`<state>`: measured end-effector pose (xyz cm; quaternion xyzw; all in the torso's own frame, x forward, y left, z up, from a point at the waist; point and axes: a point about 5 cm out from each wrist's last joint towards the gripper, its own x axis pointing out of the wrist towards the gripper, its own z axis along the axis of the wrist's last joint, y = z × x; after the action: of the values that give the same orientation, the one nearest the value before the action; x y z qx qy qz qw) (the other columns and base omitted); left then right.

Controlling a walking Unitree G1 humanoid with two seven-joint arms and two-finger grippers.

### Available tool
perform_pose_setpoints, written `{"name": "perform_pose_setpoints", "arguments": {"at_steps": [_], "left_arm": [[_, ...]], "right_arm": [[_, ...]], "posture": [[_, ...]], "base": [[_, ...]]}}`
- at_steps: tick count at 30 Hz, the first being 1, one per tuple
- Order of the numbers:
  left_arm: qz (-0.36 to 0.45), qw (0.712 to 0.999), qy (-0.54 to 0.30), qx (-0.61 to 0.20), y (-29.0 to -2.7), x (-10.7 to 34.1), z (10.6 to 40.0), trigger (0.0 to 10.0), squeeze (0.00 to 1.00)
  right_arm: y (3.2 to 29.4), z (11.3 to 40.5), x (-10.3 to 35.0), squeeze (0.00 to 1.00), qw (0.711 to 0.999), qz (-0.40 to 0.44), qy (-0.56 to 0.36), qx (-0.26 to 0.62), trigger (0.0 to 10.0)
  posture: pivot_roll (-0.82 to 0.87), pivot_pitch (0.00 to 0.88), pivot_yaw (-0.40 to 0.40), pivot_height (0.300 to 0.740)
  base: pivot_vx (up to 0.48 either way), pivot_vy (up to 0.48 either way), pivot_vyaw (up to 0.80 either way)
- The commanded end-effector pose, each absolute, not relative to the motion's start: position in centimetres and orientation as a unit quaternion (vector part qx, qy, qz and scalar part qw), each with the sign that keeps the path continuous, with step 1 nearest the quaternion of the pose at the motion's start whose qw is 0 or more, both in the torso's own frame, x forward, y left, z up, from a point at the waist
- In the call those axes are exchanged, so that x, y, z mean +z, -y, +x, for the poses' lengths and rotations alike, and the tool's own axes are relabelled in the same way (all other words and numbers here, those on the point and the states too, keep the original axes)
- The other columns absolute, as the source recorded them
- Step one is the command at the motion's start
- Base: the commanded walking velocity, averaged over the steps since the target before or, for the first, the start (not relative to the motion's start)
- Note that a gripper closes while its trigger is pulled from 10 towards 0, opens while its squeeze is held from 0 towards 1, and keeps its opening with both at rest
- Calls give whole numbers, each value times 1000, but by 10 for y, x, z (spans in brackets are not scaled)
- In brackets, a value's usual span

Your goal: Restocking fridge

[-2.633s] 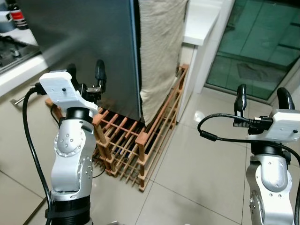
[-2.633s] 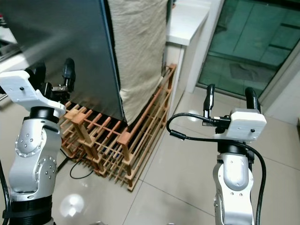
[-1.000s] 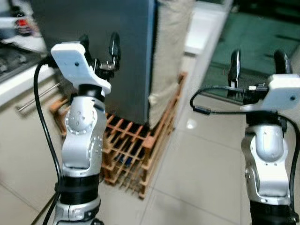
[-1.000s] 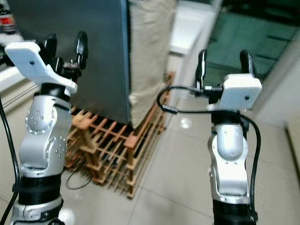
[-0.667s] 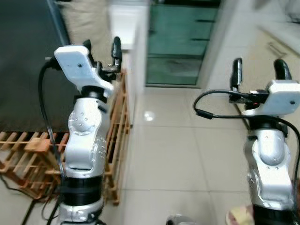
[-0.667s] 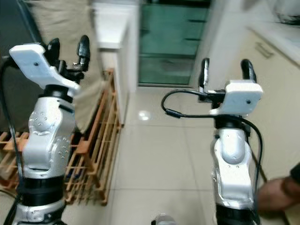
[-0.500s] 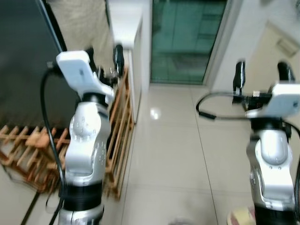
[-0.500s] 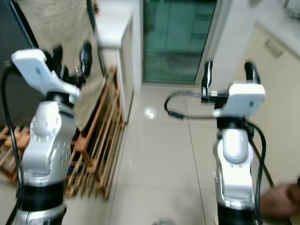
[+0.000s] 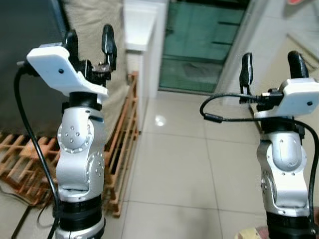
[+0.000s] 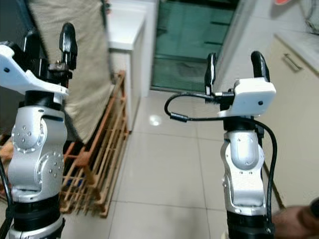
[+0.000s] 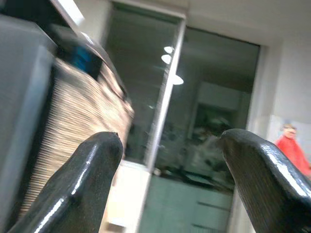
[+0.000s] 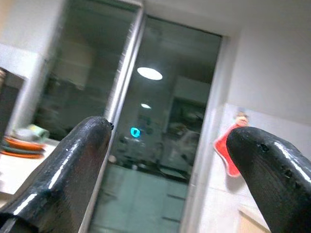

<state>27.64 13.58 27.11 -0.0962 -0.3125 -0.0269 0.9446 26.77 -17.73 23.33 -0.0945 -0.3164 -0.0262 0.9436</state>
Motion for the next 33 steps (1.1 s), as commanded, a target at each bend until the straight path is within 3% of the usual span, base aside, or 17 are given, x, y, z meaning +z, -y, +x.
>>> {"name": "perform_pose_setpoints", "arguments": {"at_steps": [1, 5, 21, 25, 27, 30, 33], "left_arm": [[-97, 945, 313, -18, -139, 270, 274, 10000, 0], [-99, 944, 316, -11, -139, 271, 273, 10000, 0], [-100, 946, 307, 16, -149, 273, 280, 10000, 0], [-110, 952, 285, 26, -155, 267, 286, 10000, 0], [-72, 971, 228, -18, -141, 247, 288, 10000, 0], [-68, 978, 197, -30, -137, 236, 290, 10000, 0], [-50, 985, 165, 13, -145, 228, 299, 10000, 0]], "right_arm": [[176, 269, 236, 0, 942, -98, 321, -23, 10000], [177, 269, 235, 0, 942, -101, 318, -20, 10000], [175, 269, 228, 0, 946, -100, 307, -15, 10000], [181, 270, 222, 0, 952, -81, 292, -30, 10000], [187, 270, 209, 0, 963, -63, 259, -38, 10000], [186, 271, 198, 0, 971, -47, 230, -30, 10000], [177, 274, 182, 0, 983, -16, 181, 15, 10000]], "posture": [[-72, 0, -53, 740], [-77, 0, -61, 740], [-76, 0, -53, 740], [-76, 0, -53, 740], [-75, 0, -46, 740], [-79, 0, -42, 740], [-88, 0, -29, 740]], "base": [[446, 0, 0], [442, 0, 0], [0, 0, 0], [0, 0, 0], [0, 0, 0], [0, 0, 0], [0, 0, 0]]}}
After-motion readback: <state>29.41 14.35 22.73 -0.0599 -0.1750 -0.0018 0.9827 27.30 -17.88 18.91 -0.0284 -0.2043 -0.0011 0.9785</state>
